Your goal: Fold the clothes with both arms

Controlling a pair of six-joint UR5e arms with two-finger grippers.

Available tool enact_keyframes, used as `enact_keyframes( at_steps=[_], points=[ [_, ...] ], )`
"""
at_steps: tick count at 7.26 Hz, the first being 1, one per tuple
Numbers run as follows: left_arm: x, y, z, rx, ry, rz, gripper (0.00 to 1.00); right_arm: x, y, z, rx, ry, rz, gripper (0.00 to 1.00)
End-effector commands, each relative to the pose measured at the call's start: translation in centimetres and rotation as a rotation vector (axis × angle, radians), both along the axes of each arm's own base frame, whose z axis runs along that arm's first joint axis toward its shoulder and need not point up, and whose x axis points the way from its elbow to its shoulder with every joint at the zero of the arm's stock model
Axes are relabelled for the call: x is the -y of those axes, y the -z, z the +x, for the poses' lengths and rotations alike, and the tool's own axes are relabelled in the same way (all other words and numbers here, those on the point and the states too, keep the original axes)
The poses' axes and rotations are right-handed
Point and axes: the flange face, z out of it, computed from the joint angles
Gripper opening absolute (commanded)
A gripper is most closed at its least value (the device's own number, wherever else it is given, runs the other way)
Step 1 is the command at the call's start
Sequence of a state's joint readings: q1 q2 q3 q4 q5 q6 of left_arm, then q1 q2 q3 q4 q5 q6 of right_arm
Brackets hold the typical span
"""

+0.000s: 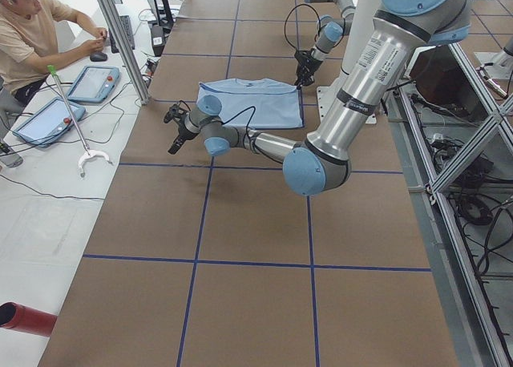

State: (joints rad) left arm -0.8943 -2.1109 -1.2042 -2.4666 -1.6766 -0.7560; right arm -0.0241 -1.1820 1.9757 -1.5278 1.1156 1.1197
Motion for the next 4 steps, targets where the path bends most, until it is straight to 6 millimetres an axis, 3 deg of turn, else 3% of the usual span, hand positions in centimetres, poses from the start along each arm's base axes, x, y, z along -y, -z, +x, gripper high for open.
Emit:
enact_keyframes(
  at_steps=[1,4],
  points=[
    [0.00,-0.01,0.00,0.000,0.000,0.000,1.00,0.61,-0.35,-0.20,-0.021,0.004,0.021,0.37],
    [0.00,-0.01,0.00,0.000,0.000,0.000,1.00,0.60,-0.61,-0.38,-0.031,0.010,0.025,0.36]
  ],
)
